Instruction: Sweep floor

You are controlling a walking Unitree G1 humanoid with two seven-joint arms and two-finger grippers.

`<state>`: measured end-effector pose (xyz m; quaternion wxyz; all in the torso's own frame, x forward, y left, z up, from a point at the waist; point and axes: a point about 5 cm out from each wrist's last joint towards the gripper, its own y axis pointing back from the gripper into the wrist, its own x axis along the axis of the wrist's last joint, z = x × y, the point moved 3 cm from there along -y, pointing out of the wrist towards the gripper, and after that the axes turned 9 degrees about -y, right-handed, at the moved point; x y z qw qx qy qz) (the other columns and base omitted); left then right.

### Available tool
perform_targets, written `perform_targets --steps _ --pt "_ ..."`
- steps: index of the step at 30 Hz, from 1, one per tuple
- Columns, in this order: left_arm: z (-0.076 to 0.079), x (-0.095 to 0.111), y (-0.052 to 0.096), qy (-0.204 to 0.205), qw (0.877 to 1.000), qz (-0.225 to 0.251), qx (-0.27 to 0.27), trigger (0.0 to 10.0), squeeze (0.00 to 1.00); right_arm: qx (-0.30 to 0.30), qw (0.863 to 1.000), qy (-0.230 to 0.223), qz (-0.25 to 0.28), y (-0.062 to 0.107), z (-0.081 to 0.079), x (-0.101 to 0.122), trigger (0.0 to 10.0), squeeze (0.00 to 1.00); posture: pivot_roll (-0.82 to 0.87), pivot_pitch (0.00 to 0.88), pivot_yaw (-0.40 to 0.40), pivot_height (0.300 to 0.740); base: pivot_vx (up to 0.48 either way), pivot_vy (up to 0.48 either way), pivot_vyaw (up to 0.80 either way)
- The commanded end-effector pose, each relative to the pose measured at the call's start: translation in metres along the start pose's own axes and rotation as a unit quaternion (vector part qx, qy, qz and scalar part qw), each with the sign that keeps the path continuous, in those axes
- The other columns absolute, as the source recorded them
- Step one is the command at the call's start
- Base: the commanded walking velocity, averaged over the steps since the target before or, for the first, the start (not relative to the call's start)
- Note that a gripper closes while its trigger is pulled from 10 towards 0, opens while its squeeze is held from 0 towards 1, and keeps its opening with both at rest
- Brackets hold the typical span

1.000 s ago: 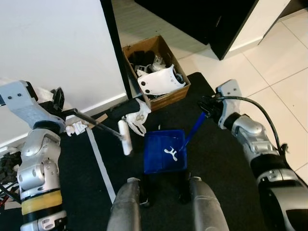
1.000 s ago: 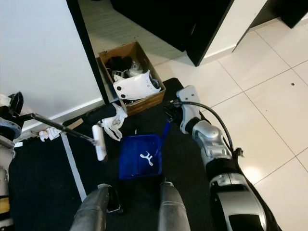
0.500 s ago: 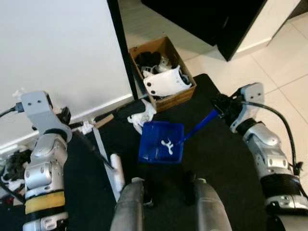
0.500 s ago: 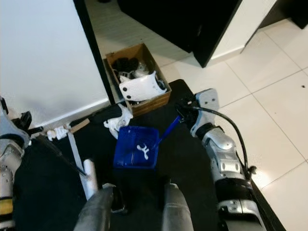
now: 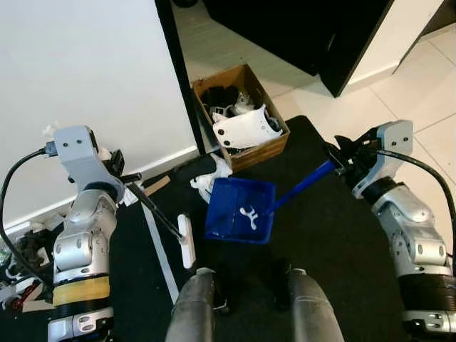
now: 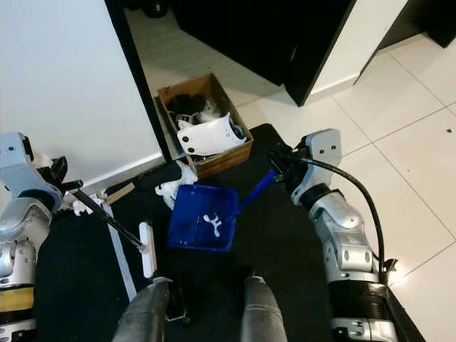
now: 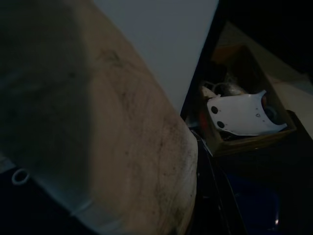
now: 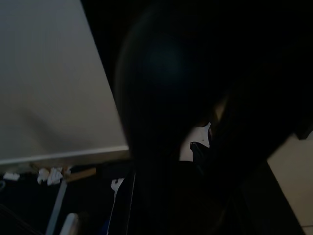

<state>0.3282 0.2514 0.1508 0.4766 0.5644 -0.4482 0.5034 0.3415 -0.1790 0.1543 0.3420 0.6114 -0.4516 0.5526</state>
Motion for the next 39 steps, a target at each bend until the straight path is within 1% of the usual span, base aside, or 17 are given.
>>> perform_targets --steps 1,5,8,12,17,21,25,28,34,39 --pt "0.007 0.005 0.003 -0.012 1.000 0.023 -0.004 10.0 0.00 0.000 0.999 -0.026 0.028 0.001 -0.006 0.006 10.0 0.00 -0.01 0.195 0.049 0.740 0.000 0.000 0.00" --pt "0.012 0.007 0.005 -0.019 0.999 0.028 -0.011 10.0 0.00 -0.011 0.998 -0.041 0.038 0.000 -0.008 0.008 10.0 0.00 -0.01 0.197 0.048 0.740 0.000 0.000 0.00" --pt "0.016 0.000 0.005 -0.036 0.999 0.013 -0.014 10.0 0.00 -0.018 0.998 -0.049 0.044 -0.003 -0.009 0.010 10.0 0.00 -0.01 0.199 0.046 0.740 0.000 0.000 0.00" --pt "0.019 -0.001 0.006 -0.030 0.999 0.012 -0.017 10.0 0.00 -0.022 0.997 -0.055 0.051 -0.005 -0.010 0.013 10.0 0.00 -0.01 0.201 0.043 0.740 0.000 0.000 0.00" --pt "0.023 -0.001 0.006 -0.034 0.999 0.015 -0.021 10.0 0.00 -0.025 0.997 -0.054 0.051 -0.007 -0.010 0.013 10.0 0.00 -0.01 0.203 0.041 0.740 0.000 0.000 0.00" --pt "0.024 -0.001 0.006 -0.033 0.999 0.015 -0.022 10.0 0.00 -0.027 0.997 -0.053 0.051 -0.007 -0.010 0.014 10.0 0.00 -0.01 0.203 0.039 0.740 0.000 0.000 0.00" --pt "0.025 0.001 0.007 -0.022 0.999 0.022 -0.021 10.0 0.00 -0.029 0.997 -0.053 0.050 -0.008 -0.010 0.014 10.0 0.00 -0.01 0.204 0.038 0.740 0.000 0.000 0.00" --pt "0.027 0.002 0.007 -0.033 0.999 0.024 -0.025 10.0 0.00 -0.030 0.997 -0.054 0.051 -0.009 -0.010 0.014 10.0 0.00 -0.01 0.204 0.038 0.740 0.000 0.000 0.00" --pt "0.031 -0.001 0.007 -0.034 0.999 0.021 -0.027 10.0 0.00 -0.026 0.996 -0.057 0.055 -0.015 -0.016 0.015 10.0 0.00 -0.01 0.201 0.037 0.740 0.000 0.000 0.00" --pt "0.032 -0.001 0.006 -0.032 0.999 0.020 -0.024 10.0 0.00 -0.024 0.997 -0.056 0.054 -0.016 -0.016 0.014 10.0 0.00 0.00 0.200 0.035 0.740 0.000 0.000 0.00"
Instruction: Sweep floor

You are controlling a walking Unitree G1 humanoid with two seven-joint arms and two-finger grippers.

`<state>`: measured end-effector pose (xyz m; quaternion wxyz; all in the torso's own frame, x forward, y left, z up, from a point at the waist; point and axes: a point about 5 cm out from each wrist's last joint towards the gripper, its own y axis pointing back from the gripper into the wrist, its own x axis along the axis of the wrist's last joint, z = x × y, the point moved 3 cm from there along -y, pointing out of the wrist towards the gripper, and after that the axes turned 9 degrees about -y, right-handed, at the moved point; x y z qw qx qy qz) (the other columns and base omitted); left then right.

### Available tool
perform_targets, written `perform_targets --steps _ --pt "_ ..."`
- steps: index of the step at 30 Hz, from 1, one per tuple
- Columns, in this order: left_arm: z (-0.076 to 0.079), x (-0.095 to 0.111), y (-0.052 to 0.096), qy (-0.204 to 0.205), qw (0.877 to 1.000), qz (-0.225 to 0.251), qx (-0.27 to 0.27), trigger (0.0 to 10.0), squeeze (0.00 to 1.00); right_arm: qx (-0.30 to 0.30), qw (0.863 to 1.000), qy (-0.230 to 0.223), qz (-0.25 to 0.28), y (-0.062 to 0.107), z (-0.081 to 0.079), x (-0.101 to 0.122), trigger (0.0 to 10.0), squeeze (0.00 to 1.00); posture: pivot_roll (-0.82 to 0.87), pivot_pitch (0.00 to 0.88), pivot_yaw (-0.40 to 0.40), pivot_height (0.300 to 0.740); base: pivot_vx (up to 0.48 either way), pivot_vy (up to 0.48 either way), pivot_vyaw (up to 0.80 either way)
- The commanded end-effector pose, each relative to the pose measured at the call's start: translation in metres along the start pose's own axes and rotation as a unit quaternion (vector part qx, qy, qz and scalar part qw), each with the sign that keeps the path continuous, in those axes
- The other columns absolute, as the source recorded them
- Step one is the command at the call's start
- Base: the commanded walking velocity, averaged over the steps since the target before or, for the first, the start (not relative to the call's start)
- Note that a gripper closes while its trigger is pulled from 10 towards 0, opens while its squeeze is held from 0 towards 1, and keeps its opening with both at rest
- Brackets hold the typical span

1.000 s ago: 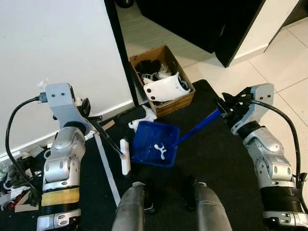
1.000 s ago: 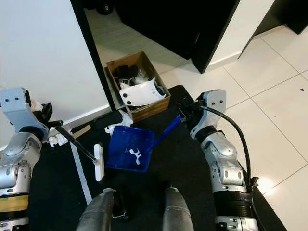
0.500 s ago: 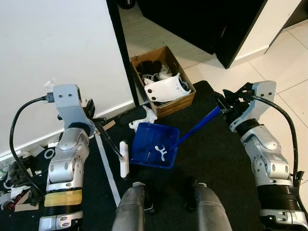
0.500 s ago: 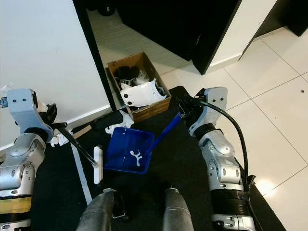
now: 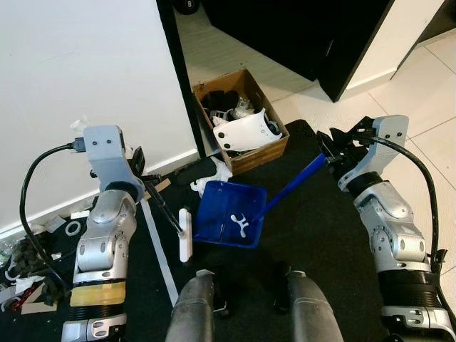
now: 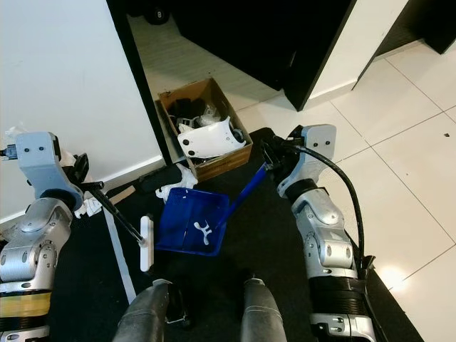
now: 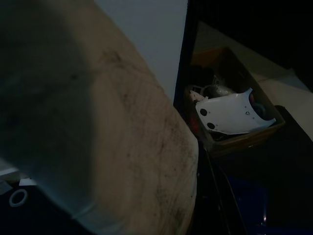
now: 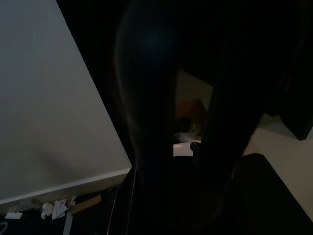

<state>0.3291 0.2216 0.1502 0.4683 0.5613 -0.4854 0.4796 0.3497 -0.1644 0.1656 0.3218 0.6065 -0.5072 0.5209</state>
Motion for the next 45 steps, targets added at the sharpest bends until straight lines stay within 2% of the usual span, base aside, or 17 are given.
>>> perform_targets --steps 1,13,23,29,35,40,41,43,45 --pt "0.002 -0.001 0.002 0.001 1.000 0.005 0.002 10.0 0.00 0.010 1.000 -0.012 0.017 -0.002 -0.004 0.005 10.0 0.00 0.00 0.200 0.035 0.740 0.000 0.000 0.00" --pt "0.009 -0.003 0.003 0.003 1.000 0.006 0.000 10.0 0.00 0.009 1.000 -0.012 0.013 -0.002 -0.004 0.003 10.0 0.00 -0.01 0.200 0.030 0.740 0.000 0.000 0.00" --pt "0.009 -0.004 0.002 0.004 1.000 0.005 0.002 10.0 0.00 0.010 1.000 -0.011 0.009 -0.002 -0.003 0.001 10.0 0.00 -0.01 0.200 0.029 0.740 0.000 0.000 0.00" --pt "0.010 -0.002 0.002 0.019 1.000 0.011 0.003 10.0 0.00 0.011 1.000 -0.011 0.009 -0.002 -0.004 0.001 10.0 0.00 -0.01 0.198 0.029 0.740 0.000 0.000 0.00" --pt "0.010 -0.001 0.002 0.010 1.000 0.015 0.002 10.0 0.00 0.030 1.000 0.002 -0.008 -0.001 -0.010 -0.007 10.0 0.00 -0.01 0.192 0.034 0.740 0.000 0.000 0.00" --pt "0.000 0.014 0.002 -0.012 0.998 0.051 0.022 10.0 0.00 0.031 0.999 0.029 -0.020 0.002 -0.009 -0.014 10.0 0.00 -0.01 0.187 0.036 0.740 0.000 0.000 0.00" --pt "-0.010 0.024 0.002 -0.037 0.996 0.068 0.039 10.0 0.00 0.031 0.998 0.040 -0.026 0.003 -0.008 -0.017 10.0 0.00 -0.01 0.184 0.035 0.740 0.000 0.000 0.00" --pt "-0.020 0.033 0.002 -0.063 0.993 0.081 0.050 10.0 0.00 0.033 0.998 0.050 -0.034 0.005 -0.006 -0.020 10.0 0.00 -0.01 0.180 0.036 0.740 0.000 0.000 0.00" --pt "-0.024 0.036 0.002 -0.073 0.992 0.085 0.053 10.0 0.00 0.033 0.997 0.052 -0.038 0.006 -0.004 -0.021 10.0 0.00 -0.01 0.180 0.036 0.740 0.000 0.000 0.00"
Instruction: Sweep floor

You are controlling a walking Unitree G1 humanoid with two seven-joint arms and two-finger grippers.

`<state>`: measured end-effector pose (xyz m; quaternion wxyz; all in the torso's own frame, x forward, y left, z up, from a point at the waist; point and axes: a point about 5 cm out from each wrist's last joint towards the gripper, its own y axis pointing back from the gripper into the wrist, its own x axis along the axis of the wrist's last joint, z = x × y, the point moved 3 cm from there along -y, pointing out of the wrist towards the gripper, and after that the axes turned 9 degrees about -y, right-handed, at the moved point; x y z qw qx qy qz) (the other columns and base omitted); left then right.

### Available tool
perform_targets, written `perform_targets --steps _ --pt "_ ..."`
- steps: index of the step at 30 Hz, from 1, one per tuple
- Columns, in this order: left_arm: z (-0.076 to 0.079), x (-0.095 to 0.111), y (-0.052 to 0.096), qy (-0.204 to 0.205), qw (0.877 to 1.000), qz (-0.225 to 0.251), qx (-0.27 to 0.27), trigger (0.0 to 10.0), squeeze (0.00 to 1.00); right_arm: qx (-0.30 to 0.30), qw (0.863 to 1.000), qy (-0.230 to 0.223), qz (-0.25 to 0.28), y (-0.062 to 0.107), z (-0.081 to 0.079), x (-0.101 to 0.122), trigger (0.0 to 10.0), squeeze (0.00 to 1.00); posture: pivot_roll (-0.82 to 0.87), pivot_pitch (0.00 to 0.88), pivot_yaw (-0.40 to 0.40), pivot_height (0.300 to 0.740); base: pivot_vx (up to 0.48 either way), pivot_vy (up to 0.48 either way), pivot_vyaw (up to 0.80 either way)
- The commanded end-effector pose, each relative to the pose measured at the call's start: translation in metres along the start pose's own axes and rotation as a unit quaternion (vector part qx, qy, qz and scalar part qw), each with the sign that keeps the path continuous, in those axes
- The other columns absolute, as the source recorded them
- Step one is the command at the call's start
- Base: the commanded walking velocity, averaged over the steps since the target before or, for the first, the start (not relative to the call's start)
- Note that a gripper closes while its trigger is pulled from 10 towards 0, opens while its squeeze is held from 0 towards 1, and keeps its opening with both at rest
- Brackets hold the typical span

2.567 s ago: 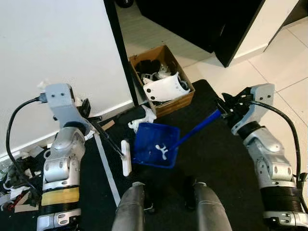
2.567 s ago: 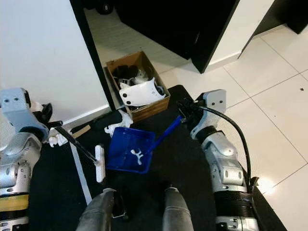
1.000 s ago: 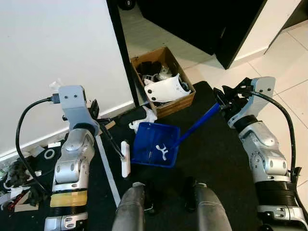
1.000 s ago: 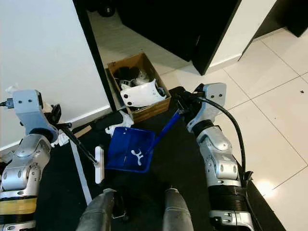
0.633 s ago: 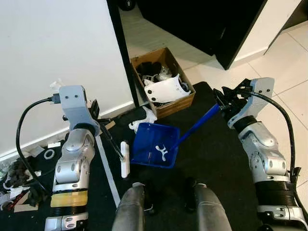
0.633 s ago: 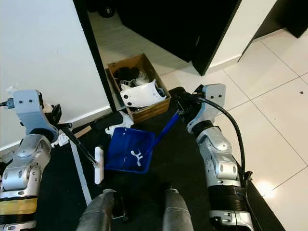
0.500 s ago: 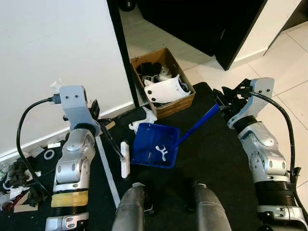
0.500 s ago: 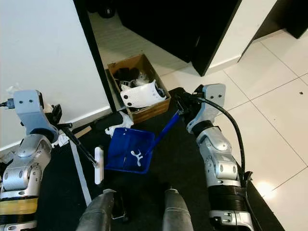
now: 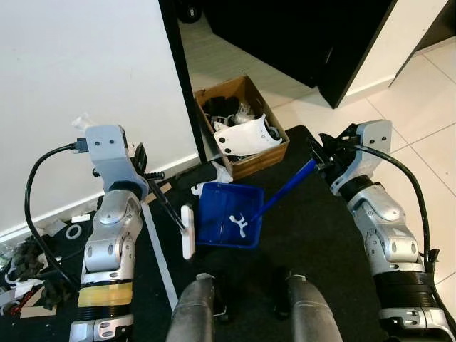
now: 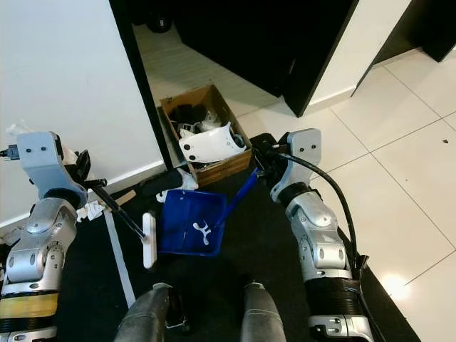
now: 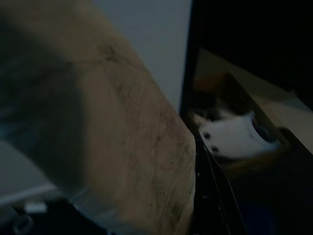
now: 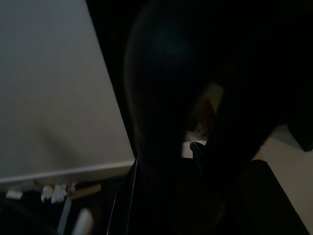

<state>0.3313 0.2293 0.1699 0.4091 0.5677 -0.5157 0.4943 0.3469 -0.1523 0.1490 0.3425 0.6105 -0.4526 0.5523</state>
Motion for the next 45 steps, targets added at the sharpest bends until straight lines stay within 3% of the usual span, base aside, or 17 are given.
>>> perform_targets --steps 1,6,13,17,23,45 --pt "-0.021 0.018 0.002 -0.043 0.998 0.039 0.024 10.0 0.00 0.001 1.000 0.009 -0.006 0.005 0.005 -0.004 10.0 0.00 0.00 0.177 0.038 0.740 0.000 0.000 0.00" --pt "-0.032 0.019 0.005 -0.038 0.998 0.036 0.020 10.0 0.00 0.001 1.000 0.013 -0.019 0.011 0.014 -0.006 10.0 0.00 -0.01 0.167 0.040 0.740 0.000 0.000 0.00" --pt "-0.012 0.017 0.010 -0.022 0.999 0.041 -0.009 10.0 0.00 -0.001 1.000 0.017 -0.024 0.015 0.016 -0.011 10.0 0.00 -0.02 0.146 0.041 0.740 0.000 0.000 0.00" --pt "0.001 0.026 0.010 -0.027 0.997 0.068 -0.016 10.0 0.00 0.004 1.000 0.013 -0.016 0.014 0.011 -0.009 10.0 0.00 -0.02 0.115 0.037 0.740 0.000 0.000 0.00" --pt "0.000 0.031 0.008 -0.022 0.996 0.084 0.000 10.0 0.00 0.012 1.000 0.013 -0.011 0.008 0.009 -0.007 10.0 0.00 -0.02 0.069 0.022 0.740 0.000 0.000 0.00" --pt "0.003 0.024 0.005 -0.021 0.997 0.078 0.006 10.0 0.00 0.019 1.000 -0.001 -0.007 0.000 0.007 -0.009 10.0 0.00 -0.02 0.038 0.021 0.740 0.000 0.000 0.00"
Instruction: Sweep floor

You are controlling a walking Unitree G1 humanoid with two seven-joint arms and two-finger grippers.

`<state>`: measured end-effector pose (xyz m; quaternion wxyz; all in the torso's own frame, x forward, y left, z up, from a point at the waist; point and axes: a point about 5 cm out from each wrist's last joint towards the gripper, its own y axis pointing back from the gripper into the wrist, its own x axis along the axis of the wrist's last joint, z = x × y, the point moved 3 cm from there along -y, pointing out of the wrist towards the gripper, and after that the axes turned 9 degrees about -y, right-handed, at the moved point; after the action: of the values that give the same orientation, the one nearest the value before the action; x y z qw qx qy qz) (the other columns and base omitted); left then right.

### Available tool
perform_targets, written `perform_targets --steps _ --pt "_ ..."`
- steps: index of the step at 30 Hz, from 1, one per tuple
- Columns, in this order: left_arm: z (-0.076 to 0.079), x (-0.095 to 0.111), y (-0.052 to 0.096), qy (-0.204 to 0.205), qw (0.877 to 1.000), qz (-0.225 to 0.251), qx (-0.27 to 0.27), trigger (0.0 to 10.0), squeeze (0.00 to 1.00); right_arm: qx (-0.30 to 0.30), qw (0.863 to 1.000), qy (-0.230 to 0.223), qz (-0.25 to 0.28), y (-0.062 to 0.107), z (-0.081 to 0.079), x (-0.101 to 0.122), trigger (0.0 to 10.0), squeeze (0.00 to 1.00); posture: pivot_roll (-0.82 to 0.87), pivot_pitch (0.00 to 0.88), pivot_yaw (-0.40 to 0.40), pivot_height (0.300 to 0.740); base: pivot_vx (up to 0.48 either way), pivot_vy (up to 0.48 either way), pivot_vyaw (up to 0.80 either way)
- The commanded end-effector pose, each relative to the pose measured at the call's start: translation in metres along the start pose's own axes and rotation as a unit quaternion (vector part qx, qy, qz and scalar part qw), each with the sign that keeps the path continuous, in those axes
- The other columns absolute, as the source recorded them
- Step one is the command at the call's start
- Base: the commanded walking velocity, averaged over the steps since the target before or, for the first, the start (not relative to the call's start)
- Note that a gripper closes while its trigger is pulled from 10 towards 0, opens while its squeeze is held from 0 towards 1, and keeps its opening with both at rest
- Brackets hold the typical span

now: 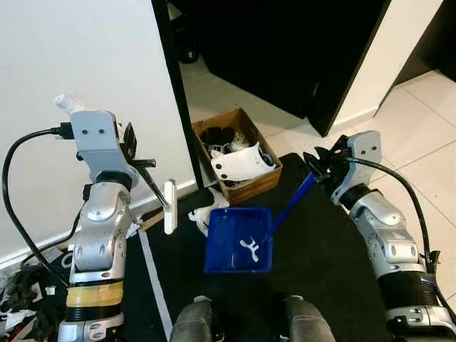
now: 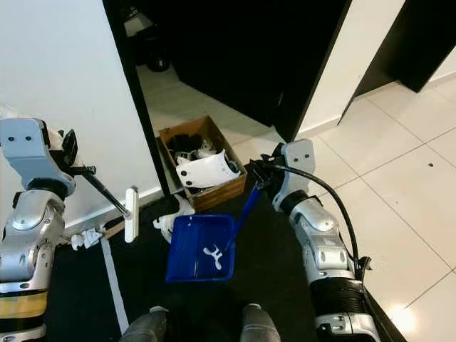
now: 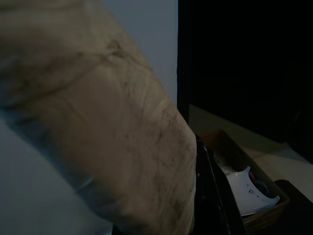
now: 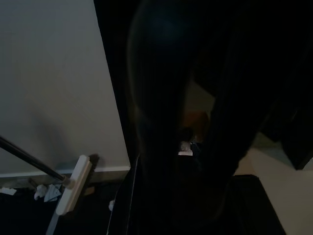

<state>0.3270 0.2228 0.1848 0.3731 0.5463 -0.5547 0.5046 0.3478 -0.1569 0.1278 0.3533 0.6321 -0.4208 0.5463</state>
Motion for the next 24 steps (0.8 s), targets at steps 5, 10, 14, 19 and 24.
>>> perform_targets --steps 5,10,14,19,24 --pt "0.0001 0.0072 -0.0017 -0.002 1.000 0.021 0.010 10.0 0.00 0.004 1.000 -0.001 0.031 -0.0017 -0.0012 0.0113 10.0 0.00 -0.02 0.046 0.022 0.740 0.000 0.000 0.00" --pt "0.0016 0.0050 -0.0026 0.005 1.000 0.015 0.013 10.0 0.00 0.003 1.000 -0.004 0.031 -0.0011 -0.0012 0.0102 10.0 0.00 -0.02 0.054 0.021 0.740 0.000 -0.159 0.00" --pt "0.0025 0.0045 -0.0031 0.006 1.000 0.015 0.013 10.0 0.00 0.004 1.000 -0.004 0.031 -0.0010 -0.0016 0.0098 10.0 0.00 -0.02 0.056 0.021 0.740 0.000 -0.277 0.00" --pt "0.0025 0.0033 -0.0040 0.007 1.000 0.012 0.013 10.0 0.00 0.004 1.000 -0.004 0.030 -0.0006 -0.0016 0.0098 10.0 0.00 -0.03 0.062 0.021 0.740 0.146 -0.301 0.00" --pt "0.0028 0.0015 -0.0039 0.009 1.000 0.008 0.014 10.0 0.00 0.003 1.000 -0.004 0.029 0.0003 -0.0011 0.0090 10.0 0.00 -0.03 0.069 0.019 0.740 0.250 -0.193 0.00"
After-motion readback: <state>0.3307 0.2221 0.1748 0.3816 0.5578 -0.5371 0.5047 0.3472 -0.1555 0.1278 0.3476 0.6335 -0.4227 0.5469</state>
